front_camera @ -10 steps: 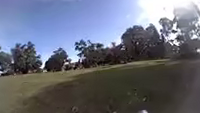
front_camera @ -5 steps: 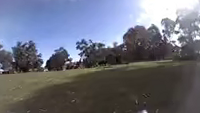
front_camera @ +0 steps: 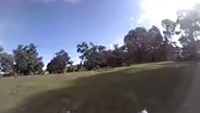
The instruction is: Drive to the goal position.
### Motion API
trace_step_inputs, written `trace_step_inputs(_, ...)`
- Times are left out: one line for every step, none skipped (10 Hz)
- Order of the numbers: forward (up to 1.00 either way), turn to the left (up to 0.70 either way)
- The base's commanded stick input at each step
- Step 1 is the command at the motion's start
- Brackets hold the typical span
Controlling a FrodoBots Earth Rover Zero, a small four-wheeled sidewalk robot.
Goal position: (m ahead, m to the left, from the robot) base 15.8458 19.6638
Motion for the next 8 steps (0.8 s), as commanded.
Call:
trace_step_inputs(0.7, 0.0)
trace_step_inputs(0.7, 0.0)
trace_step_inputs(0.7, 0.0)
trace_step_inputs(0.7, 0.0)
trace_step_inputs(0.7, 0.0)
trace_step_inputs(0.7, 0.0)
trace_step_inputs(0.7, 0.0)
trace_step_inputs(0.7, 0.0)
